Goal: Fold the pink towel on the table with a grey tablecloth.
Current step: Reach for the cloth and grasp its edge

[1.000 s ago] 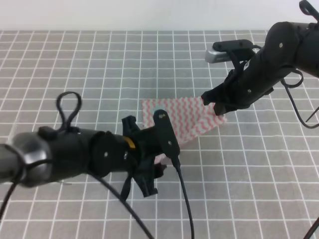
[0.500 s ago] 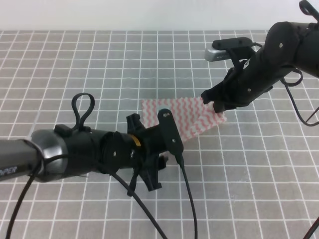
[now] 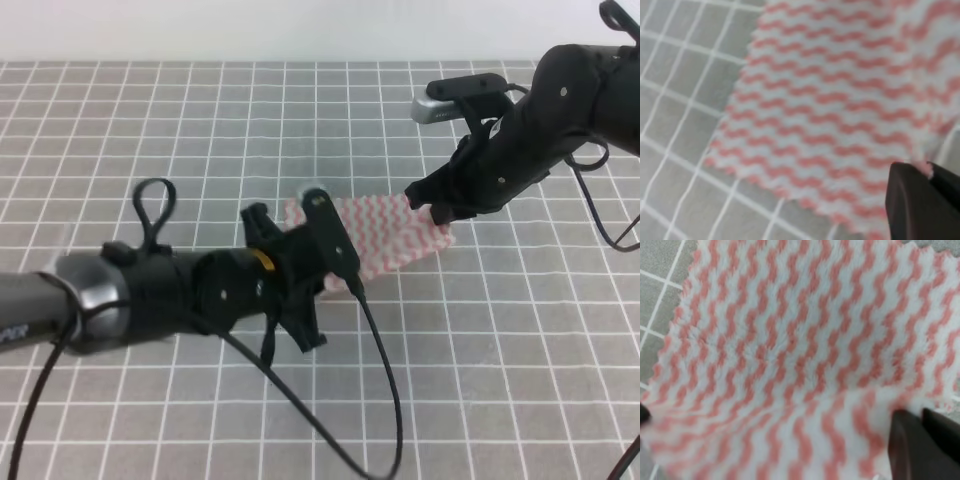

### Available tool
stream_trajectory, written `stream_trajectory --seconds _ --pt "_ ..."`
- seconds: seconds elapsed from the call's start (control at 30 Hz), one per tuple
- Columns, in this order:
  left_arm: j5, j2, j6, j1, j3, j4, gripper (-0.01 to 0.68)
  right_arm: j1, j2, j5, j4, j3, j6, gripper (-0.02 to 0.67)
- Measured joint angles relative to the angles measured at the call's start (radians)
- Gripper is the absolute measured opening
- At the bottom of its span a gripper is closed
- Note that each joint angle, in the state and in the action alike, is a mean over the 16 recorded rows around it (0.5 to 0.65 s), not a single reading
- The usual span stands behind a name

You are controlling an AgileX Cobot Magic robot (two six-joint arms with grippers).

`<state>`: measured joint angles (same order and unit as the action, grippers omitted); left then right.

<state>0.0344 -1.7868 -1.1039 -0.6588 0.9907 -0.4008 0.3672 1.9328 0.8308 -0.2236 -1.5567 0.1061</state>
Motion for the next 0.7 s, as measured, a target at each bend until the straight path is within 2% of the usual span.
stream_trajectory --seconds 0.7 --pt "-0.172 -0.195 0.005 0.089 0.317 -0.038 -0.001 -0.005 0.063 -0.059 0.054 -0.001 -0.002 -0.015"
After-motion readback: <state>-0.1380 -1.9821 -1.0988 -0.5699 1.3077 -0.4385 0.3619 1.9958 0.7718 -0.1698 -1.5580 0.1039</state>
